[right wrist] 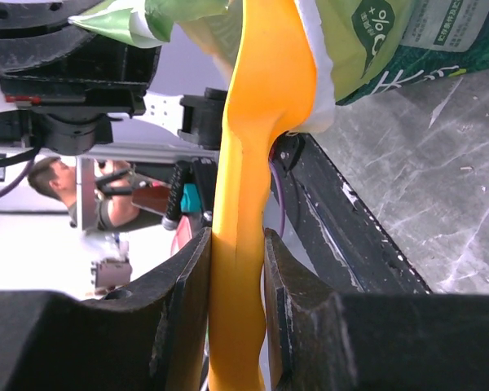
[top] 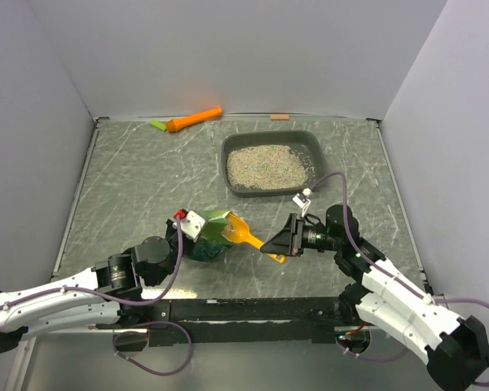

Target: Fill the litter box with clean litter

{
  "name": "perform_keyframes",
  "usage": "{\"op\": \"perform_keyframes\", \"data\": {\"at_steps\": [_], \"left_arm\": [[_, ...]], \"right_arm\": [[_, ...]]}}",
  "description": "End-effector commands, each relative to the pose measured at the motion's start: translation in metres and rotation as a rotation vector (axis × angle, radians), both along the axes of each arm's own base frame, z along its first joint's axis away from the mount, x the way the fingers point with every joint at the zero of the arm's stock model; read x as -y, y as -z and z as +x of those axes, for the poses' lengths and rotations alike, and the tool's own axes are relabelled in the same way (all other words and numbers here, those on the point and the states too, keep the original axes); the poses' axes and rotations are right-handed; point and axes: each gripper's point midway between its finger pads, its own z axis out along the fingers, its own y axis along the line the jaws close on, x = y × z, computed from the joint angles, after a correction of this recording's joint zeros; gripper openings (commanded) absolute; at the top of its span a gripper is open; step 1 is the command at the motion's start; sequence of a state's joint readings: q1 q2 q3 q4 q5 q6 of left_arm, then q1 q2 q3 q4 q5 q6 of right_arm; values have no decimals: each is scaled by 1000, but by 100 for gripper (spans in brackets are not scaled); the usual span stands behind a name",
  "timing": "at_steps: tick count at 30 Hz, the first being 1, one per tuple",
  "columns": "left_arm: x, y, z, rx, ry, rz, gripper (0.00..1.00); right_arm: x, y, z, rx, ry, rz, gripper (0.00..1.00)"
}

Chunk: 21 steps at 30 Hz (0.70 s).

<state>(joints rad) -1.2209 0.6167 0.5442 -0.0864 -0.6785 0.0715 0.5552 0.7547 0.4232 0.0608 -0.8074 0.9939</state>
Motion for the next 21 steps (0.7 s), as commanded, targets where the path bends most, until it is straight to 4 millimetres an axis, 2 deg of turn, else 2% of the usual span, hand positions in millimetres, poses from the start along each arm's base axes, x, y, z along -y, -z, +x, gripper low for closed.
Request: {"op": "perform_keyframes", "data": {"at_steps": [1, 8, 15, 21], "left_arm": [[4, -11, -1, 24, 12, -49, 1], [12, -5, -2, 6, 37, -37, 1], [16, -6, -4, 5, 56, -54, 1], [14, -8, -4, 12, 50, -61, 1]], "right_arm": [[7, -5, -1, -10, 45, 47, 0], [18, 2, -12, -40, 78, 52, 0], [29, 30, -18, -87, 133, 12, 0], [33, 37, -24, -106, 146, 15, 0]]}}
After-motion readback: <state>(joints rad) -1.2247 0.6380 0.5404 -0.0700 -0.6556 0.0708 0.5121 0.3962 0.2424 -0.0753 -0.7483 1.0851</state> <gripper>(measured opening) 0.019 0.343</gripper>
